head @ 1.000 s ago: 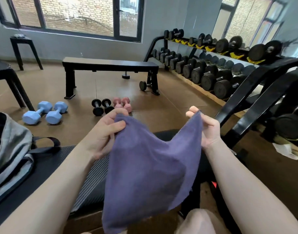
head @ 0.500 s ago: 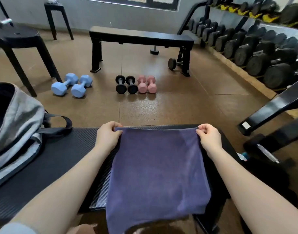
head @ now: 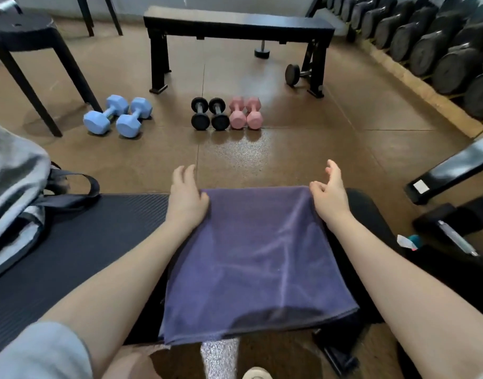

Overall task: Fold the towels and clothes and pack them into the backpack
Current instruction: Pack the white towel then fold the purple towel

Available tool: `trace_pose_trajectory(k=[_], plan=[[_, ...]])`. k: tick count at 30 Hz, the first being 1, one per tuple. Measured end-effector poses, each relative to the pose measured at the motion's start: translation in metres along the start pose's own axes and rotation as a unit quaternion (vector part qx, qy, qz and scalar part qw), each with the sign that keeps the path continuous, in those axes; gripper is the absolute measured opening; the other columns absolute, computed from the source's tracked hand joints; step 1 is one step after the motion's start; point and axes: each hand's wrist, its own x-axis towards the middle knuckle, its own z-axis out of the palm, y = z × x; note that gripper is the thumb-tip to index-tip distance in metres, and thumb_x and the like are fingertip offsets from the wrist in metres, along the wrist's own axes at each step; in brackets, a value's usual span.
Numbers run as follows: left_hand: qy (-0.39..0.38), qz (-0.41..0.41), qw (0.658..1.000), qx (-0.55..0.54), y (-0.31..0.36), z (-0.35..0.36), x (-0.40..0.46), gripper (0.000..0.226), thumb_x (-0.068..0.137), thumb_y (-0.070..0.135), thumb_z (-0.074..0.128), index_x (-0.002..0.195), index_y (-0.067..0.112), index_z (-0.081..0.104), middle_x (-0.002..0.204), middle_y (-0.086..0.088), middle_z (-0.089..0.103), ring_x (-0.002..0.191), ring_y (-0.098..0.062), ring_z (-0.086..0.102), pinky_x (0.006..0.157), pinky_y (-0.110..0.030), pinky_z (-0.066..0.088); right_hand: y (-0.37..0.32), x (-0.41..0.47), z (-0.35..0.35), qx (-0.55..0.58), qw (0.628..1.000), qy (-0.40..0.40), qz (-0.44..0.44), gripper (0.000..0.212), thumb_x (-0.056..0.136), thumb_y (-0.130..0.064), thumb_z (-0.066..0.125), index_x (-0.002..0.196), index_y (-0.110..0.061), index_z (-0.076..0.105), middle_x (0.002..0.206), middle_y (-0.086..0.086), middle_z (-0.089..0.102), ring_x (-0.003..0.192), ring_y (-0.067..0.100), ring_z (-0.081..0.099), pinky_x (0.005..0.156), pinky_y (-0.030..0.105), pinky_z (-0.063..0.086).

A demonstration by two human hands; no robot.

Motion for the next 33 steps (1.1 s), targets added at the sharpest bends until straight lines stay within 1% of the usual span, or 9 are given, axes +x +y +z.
trace_pose_trajectory(k=[4, 8, 14, 17, 21, 24, 27, 30, 33], plan=[[-0.015, 0.185, 0.978, 0.096, -0.003, 0.017, -0.056, 0.044, 0.086, 0.025, 0.046, 0.118, -0.003, 0.057, 0.135, -0.027, 0.044, 0.125, -0.043, 0.044, 0.104, -0.051, 0.034, 0.017, -0.054, -0.024, -0.131, 0.991, -0.009, -0.025, 0.020, 0.092, -0.011, 0.051, 0.110, -0.012, 0.061, 0.109, 0.005, 0.063, 0.087, 0.017, 0.055, 0.076, 0.024, 0.036], [-0.074, 0.255, 0.952, 0.154, -0.015, 0.026, -0.110, 0.057, 0.089, 0.037, 0.033, 0.120, -0.004, 0.058, 0.132, -0.025, 0.050, 0.121, -0.043, 0.049, 0.098, -0.054, 0.039, 0.032, -0.106, -0.047, -0.198, 0.979, -0.058, 0.005, 0.007, 0.089, -0.017, 0.057, 0.086, -0.015, 0.063, 0.084, 0.000, 0.064, 0.080, 0.017, 0.054, 0.067, 0.026, 0.034], [-0.148, 0.225, 0.934, 0.235, -0.023, 0.009, -0.138, 0.113, 0.064, 0.080, -0.018, 0.148, 0.012, 0.016, 0.156, -0.007, 0.011, 0.144, -0.024, 0.012, 0.116, -0.035, 0.009, 0.033, -0.139, -0.049, -0.286, 0.953, -0.070, 0.072, 0.019, 0.082, -0.035, 0.067, 0.084, -0.020, 0.056, 0.081, -0.002, 0.060, 0.080, 0.020, 0.058, 0.069, 0.032, 0.048], [-0.168, 0.223, 0.923, 0.266, -0.025, 0.001, -0.143, 0.125, 0.048, 0.079, -0.037, 0.149, 0.017, 0.002, 0.157, -0.003, -0.002, 0.145, -0.020, 0.000, 0.116, -0.032, 0.000, 0.037, -0.146, -0.051, -0.286, 0.952, -0.057, 0.090, 0.011, 0.084, -0.025, 0.063, 0.079, -0.019, 0.055, 0.089, 0.003, 0.063, 0.083, 0.023, 0.058, 0.070, 0.032, 0.046], [-0.170, 0.220, 0.928, 0.248, -0.025, -0.002, -0.147, 0.110, 0.061, 0.081, -0.014, 0.149, 0.017, 0.004, 0.157, -0.004, 0.000, 0.145, -0.021, 0.001, 0.116, -0.034, 0.000, 0.033, -0.160, -0.056, -0.320, 0.940, -0.021, 0.115, 0.020, 0.085, -0.026, 0.063, 0.094, -0.016, 0.048, 0.094, 0.001, 0.055, 0.090, 0.026, 0.056, 0.067, 0.032, 0.041], [-0.140, 0.275, 0.930, 0.201, -0.027, -0.009, -0.149, 0.088, 0.078, 0.068, 0.016, 0.143, 0.011, 0.032, 0.150, -0.014, 0.030, 0.137, -0.031, 0.030, 0.113, -0.038, 0.022, 0.030, -0.174, -0.053, -0.335, 0.937, 0.031, -0.096, 0.013, 0.087, -0.021, 0.060, 0.097, -0.015, 0.053, 0.099, 0.003, 0.053, 0.093, 0.026, 0.053, 0.070, 0.032, 0.041], [-0.113, 0.387, 0.898, 0.177, -0.041, -0.013, -0.154, 0.054, 0.082, 0.058, 0.045, 0.108, 0.013, 0.060, 0.113, -0.009, 0.057, 0.102, -0.028, 0.056, 0.089, -0.034, 0.040, 0.035, -0.185, -0.042, -0.322, 0.892, -0.088, -0.305, 0.019, 0.086, -0.031, 0.059, 0.094, -0.015, 0.064, 0.108, 0.003, 0.060, 0.098, 0.023, 0.057, 0.083, 0.031, 0.045], [-0.141, 0.416, 0.880, 0.182, -0.056, -0.018, -0.162, 0.055, 0.073, 0.063, 0.053, 0.099, 0.015, 0.060, 0.103, -0.004, 0.058, 0.095, -0.020, 0.053, 0.081, -0.029, 0.039, 0.042, -0.190, -0.030, -0.345, 0.870, -0.201, -0.289, 0.045, 0.077, -0.049, 0.066, 0.110, -0.019, 0.060, 0.130, 0.001, 0.052, 0.119, 0.018, 0.048, 0.096, 0.035, 0.042], [-0.145, 0.418, 0.884, 0.155, -0.062, -0.020, -0.162, 0.047, 0.073, 0.055, 0.053, 0.095, 0.013, 0.058, 0.102, -0.005, 0.059, 0.096, -0.015, 0.046, 0.083, -0.023, 0.035, 0.051, -0.186, -0.031, -0.374, 0.860, -0.179, -0.297, 0.047, 0.071, -0.043, 0.074, 0.108, -0.019, 0.058, 0.123, 0.002, 0.053, 0.112, 0.025, 0.051, 0.089, 0.040, 0.046]])
